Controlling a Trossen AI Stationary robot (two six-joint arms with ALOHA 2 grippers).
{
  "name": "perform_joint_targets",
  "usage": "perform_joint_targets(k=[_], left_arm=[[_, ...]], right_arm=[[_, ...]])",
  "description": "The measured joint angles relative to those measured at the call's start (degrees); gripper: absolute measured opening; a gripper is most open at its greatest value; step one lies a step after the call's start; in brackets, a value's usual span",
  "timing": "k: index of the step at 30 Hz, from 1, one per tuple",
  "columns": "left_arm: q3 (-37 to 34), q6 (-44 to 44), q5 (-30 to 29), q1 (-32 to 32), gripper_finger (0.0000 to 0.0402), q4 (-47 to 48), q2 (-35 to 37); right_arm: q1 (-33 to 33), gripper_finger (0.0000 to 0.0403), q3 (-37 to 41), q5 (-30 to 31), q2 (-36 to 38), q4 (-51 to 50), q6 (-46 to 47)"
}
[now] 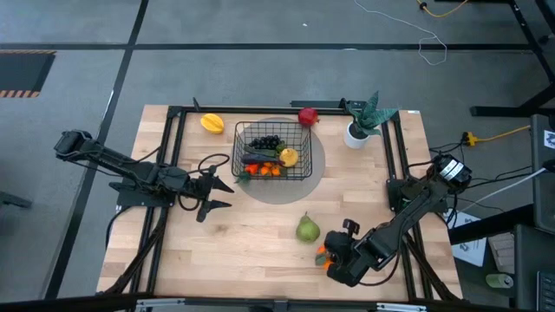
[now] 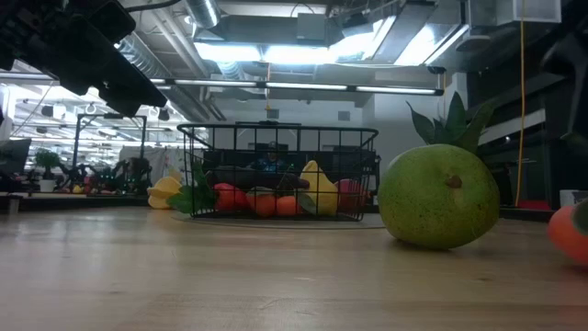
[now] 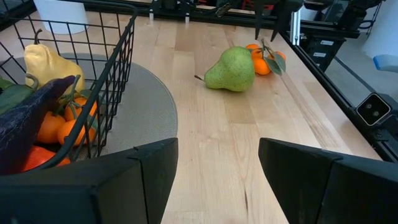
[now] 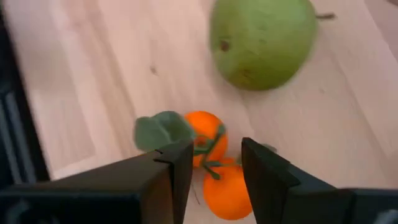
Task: Build produce basket
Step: Put the orange tangerines into the wire basket
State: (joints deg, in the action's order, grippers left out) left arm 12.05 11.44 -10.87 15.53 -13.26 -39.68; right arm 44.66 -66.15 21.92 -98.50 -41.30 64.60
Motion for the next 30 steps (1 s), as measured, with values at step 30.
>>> perform_joint_targets(k=[30], left_arm=[[0.0,0.17,0.0,0.0,0.0213,0.44,-0.01]], right_arm=[[-4.0,0.0126,0.09,0.83,-6.1,0.82,2.37]])
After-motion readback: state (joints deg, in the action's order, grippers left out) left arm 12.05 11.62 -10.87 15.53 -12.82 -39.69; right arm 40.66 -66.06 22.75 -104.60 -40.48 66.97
